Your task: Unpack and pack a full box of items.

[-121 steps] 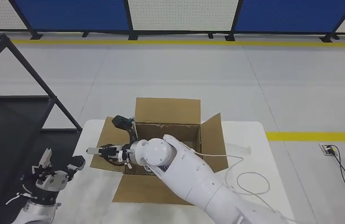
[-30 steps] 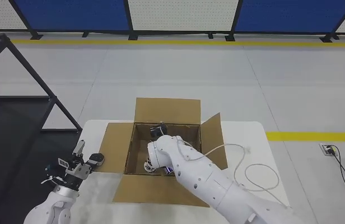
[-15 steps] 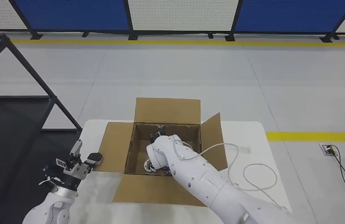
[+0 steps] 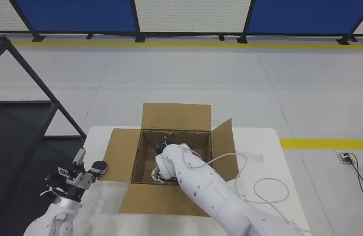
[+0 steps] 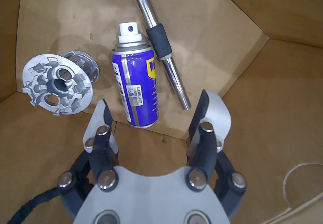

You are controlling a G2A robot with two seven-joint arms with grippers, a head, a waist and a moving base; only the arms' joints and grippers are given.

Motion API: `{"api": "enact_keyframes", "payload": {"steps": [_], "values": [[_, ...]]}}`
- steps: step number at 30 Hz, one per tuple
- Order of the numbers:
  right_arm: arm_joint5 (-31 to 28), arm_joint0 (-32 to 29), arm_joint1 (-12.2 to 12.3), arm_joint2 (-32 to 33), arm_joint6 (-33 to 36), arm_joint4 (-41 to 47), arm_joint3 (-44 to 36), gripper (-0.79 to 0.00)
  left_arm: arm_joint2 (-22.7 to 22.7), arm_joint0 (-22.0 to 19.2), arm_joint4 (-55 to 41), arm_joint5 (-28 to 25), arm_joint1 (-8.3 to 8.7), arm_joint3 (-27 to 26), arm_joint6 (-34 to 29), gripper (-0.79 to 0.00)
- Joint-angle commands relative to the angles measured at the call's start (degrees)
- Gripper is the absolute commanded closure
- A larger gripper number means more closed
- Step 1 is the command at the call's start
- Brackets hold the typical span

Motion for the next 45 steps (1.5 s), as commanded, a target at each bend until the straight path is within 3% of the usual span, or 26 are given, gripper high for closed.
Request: {"api": "enact_keyframes", "payload": {"steps": [1, 3, 12, 29, 31, 33, 37, 45], "values": [[-0.61, 0.08, -0.49, 0.16, -0.35, 0.12, 1.07, -0.557, -0.04, 0.07, -0.13, -0.10, -0.01, -0.04, 0.03, -0.785], [-1.06, 0.22, -0.96, 0.32, -0.57, 0.20, 2.18, -0.480, -0.12, 0.15, -0.22, -0.12, -0.01, -0.08, 0.09, -0.785], [-3.71, 0.49, -2.73, 1.35, -3.07, 0.90, 6.39, -0.388, -0.59, 0.55, -0.63, -0.39, 0.00, -0.25, 0.08, -0.785], [-5.65, 0.62, -4.93, 3.05, -6.75, 1.22, 12.45, -0.366, -1.30, 1.54, -1.12, -0.88, -0.01, -0.91, 0.20, -0.785], [-5.82, 0.69, -5.12, 3.19, -6.86, 1.16, 12.87, -0.305, -1.32, 1.57, -1.09, -0.91, -0.01, -0.93, 0.20, -0.785], [-5.86, 0.76, -5.30, 3.38, -6.99, 1.18, 13.24, -0.179, -1.33, 1.61, -0.95, -0.99, -0.01, -0.96, 0.13, -0.785], [-5.89, 1.00, -5.57, 3.74, -7.43, 1.09, 13.83, 0.000, -1.38, 1.65, -0.81, -1.03, 0.00, -1.04, 0.03, -0.785], [-6.72, 2.16, -5.47, 5.32, -9.56, 2.21, 14.75, 0.000, -1.43, 1.83, -0.85, -1.20, -0.01, -1.15, -0.16, -0.785]]}}
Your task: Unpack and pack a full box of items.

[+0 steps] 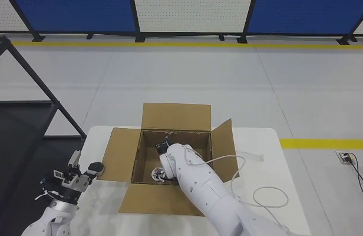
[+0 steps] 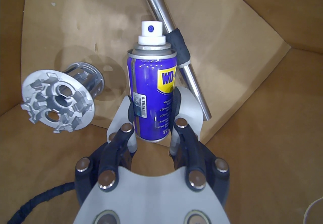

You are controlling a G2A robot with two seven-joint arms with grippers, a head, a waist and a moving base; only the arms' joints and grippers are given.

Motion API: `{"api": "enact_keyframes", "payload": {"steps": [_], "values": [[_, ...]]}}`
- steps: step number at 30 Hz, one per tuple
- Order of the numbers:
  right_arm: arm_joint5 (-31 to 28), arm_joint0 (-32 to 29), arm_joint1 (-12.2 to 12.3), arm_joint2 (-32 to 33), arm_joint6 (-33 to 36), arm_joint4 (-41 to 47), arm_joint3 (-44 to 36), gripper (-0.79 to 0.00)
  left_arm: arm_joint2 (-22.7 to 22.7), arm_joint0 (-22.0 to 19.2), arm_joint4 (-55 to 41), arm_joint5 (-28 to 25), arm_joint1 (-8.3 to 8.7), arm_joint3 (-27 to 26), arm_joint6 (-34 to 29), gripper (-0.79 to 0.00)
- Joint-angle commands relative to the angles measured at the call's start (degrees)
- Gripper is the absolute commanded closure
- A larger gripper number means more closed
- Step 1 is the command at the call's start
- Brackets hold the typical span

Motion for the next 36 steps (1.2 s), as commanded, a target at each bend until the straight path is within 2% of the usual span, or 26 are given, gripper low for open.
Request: {"api": "enact_keyframes", "payload": {"steps": [1, 11, 22, 30, 36], "values": [[-0.30, 0.34, 0.15, 0.51, -0.66, 0.42, 0.28, 0.000, 0.01, 0.03, -0.06, -0.11, -0.01, 0.01, -0.07, -0.785], [-3.77, 1.68, 1.74, 3.67, -5.59, 3.43, 0.08, 0.000, 0.74, -0.27, 0.53, -0.13, -0.05, -0.05, -0.55, -0.785], [-9.29, 1.75, 5.49, 7.12, -10.13, 5.03, -1.41, 0.000, 1.35, -1.02, 1.46, 0.25, -0.03, -0.21, -0.91, -0.785], [-18.02, -0.27, 9.98, 10.02, -11.60, 5.09, -5.43, 0.000, 1.72, -1.55, 2.10, 0.70, -0.01, -0.22, -0.77, -0.785], [-21.64, -4.97, 15.11, 13.43, -10.21, 2.89, -16.63, 0.000, 2.31, -1.88, 2.68, 0.97, -0.04, -0.26, -0.49, -0.785]]}}
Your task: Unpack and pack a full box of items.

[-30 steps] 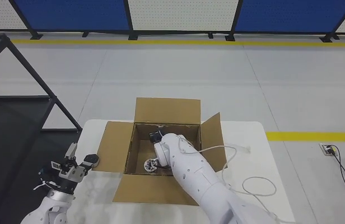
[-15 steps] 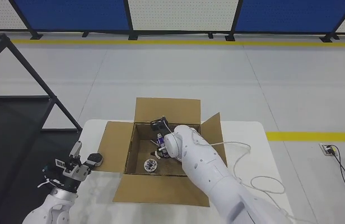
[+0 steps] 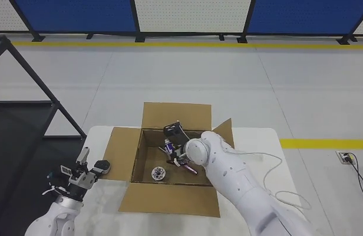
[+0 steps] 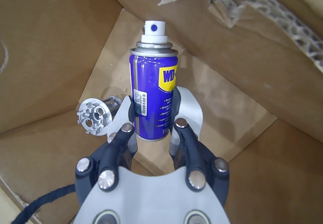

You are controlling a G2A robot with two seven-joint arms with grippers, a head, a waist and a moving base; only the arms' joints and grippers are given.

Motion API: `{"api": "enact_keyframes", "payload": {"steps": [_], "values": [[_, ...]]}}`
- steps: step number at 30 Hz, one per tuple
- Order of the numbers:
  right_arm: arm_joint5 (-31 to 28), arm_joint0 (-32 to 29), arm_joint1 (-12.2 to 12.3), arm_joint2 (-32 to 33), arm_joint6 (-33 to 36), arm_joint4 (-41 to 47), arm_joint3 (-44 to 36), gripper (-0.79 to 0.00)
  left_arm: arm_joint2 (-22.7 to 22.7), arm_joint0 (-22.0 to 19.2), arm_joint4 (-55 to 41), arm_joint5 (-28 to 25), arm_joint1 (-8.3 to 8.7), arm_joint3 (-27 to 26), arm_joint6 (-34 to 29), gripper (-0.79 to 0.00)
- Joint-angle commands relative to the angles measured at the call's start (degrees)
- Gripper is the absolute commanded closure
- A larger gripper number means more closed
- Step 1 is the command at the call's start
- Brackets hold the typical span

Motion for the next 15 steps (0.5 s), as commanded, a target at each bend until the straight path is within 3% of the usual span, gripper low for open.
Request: {"api": "enact_keyframes", "payload": {"steps": [1, 4, 8, 11, 15], "values": [[-0.77, -2.71, 2.29, 1.79, 1.16, -1.25, -6.58, 0.000, 0.19, -0.07, 0.14, 0.05, -0.02, -0.02, 0.12, -0.785], [-0.06, -8.93, 6.21, 5.98, 4.69, -4.32, -20.26, 0.000, 0.43, -0.16, 0.41, 0.17, -0.03, -0.03, 0.28, -0.785], [2.73, -22.26, 11.48, 14.20, 13.53, -10.86, -46.06, 0.000, 0.65, -0.26, 0.66, 0.32, -0.05, -0.07, 0.51, -0.785], [6.53, -31.32, 13.64, 18.68, 19.79, -14.83, -61.93, 0.000, 0.85, -0.31, 0.88, 0.45, -0.06, -0.15, 0.65, -0.785], [7.51, -32.61, 13.89, 19.27, 20.84, -15.42, -64.17, 0.000, 1.07, -0.32, 0.99, 0.46, -0.09, -0.30, 0.82, -0.785]]}}
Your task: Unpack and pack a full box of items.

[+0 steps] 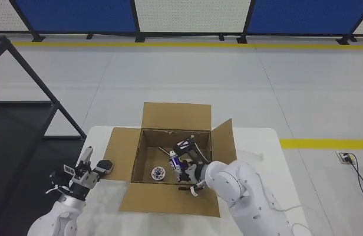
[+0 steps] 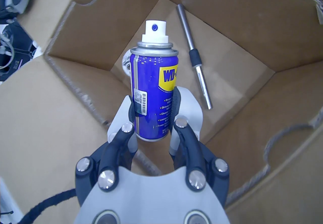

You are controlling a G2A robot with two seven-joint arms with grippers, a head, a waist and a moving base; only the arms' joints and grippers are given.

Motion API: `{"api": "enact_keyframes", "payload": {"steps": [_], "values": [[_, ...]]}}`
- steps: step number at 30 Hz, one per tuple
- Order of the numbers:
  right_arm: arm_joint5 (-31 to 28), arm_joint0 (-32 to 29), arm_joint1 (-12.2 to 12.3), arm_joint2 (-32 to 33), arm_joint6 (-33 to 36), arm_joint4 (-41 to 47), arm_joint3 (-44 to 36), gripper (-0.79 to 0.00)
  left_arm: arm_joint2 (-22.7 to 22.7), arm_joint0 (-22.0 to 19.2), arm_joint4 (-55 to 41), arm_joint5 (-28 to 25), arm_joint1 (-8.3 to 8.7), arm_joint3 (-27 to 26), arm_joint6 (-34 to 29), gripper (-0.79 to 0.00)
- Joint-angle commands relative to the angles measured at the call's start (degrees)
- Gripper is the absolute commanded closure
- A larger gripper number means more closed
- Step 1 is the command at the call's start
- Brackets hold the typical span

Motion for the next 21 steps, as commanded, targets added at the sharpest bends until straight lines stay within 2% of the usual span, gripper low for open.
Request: {"api": "enact_keyframes", "payload": {"steps": [1, 14, 17, 21], "values": [[-0.26, 0.69, -0.04, -0.11, -0.34, 0.13, 2.28, 0.000, 0.07, 0.01, 0.08, 0.00, 0.00, -0.06, 0.01, -0.785], [-0.70, 0.09, -0.03, -0.24, -1.64, 0.35, 1.97, 0.000, -0.33, 0.63, -0.65, -0.66, -0.05, -0.52, 0.46, -0.785], [-3.03, -0.97, 0.13, 0.00, -3.89, 1.70, -0.54, 0.000, -0.47, 0.77, -1.57, -1.28, -0.11, -0.98, 0.40, -0.785], [-6.18, -3.89, 0.87, 3.51, -6.47, 5.08, -6.04, 0.000, -0.71, 0.66, -4.60, -3.16, -0.26, -1.29, -0.60, -0.785]]}}
